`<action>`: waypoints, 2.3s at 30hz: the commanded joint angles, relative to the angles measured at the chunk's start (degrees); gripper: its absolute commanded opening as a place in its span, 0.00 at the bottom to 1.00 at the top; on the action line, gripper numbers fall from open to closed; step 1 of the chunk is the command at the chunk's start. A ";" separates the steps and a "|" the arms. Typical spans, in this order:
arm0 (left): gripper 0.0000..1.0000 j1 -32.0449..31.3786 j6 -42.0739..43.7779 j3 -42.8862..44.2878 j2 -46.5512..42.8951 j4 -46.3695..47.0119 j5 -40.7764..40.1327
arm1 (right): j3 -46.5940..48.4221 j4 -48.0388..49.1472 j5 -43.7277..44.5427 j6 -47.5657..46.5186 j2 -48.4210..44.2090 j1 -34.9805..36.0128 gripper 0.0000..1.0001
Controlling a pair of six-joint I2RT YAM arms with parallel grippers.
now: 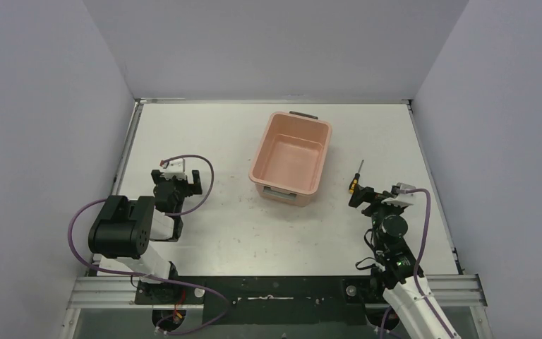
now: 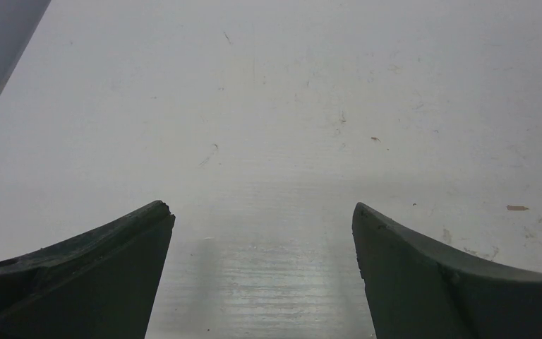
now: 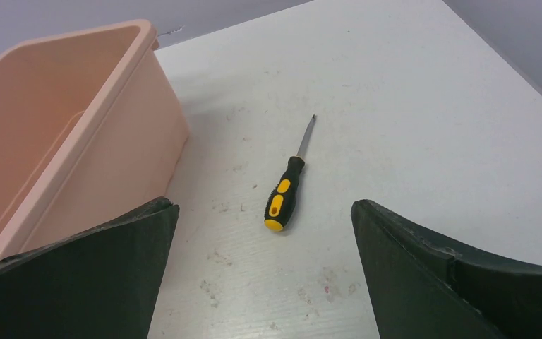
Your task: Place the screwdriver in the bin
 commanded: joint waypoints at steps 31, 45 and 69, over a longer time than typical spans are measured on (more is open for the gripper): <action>0.97 0.17 -0.35 1.05 -0.16 1.87 0.21 | 50.13 -26.64 -11.45 3.23 78.44 -10.53 0.86; 0.97 0.17 -0.35 1.05 -0.17 1.74 0.21 | 51.90 -33.67 -7.04 2.42 69.36 -9.33 0.00; 0.97 0.17 -0.32 1.05 -0.22 1.80 0.21 | 71.57 -32.02 -2.45 7.20 74.08 21.41 0.00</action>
